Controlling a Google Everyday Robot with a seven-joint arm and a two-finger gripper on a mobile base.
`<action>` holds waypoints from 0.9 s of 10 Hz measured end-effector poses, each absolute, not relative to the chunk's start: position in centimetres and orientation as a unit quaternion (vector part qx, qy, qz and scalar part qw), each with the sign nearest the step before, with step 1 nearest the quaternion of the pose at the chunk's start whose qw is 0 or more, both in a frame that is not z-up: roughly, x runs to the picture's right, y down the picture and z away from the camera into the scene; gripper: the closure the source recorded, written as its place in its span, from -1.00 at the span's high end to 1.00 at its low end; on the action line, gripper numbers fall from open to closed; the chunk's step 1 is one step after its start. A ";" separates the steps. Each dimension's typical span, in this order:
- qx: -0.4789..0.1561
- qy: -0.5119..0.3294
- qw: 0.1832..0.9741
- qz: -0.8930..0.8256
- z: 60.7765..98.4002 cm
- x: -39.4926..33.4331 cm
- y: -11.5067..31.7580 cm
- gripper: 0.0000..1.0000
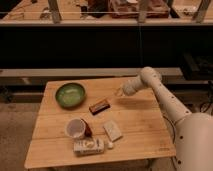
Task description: Push the eraser across the table
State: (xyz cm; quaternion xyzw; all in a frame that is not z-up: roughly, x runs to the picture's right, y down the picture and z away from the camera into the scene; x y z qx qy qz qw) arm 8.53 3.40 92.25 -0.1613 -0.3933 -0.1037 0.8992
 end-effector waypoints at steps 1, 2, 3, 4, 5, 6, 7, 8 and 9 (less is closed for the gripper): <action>-0.163 -0.391 0.899 -0.108 92.6 8.2 3.7 -1.00; -0.164 -0.391 0.899 -0.110 93.0 7.3 3.8 -1.00; -0.167 -0.391 0.898 -0.112 93.3 6.1 4.0 -1.00; -0.170 -0.391 0.897 -0.114 93.7 4.9 4.3 -1.00; -0.174 -0.391 0.896 -0.116 94.2 4.1 4.9 -1.00; -0.178 -0.390 0.896 -0.116 94.6 3.9 5.3 -1.00; -0.182 -0.387 0.897 -0.115 95.1 3.9 5.8 -1.00; -0.183 -0.386 0.897 -0.113 95.3 3.9 6.0 -1.00; -0.184 -0.385 0.898 -0.111 95.3 4.0 6.0 -1.00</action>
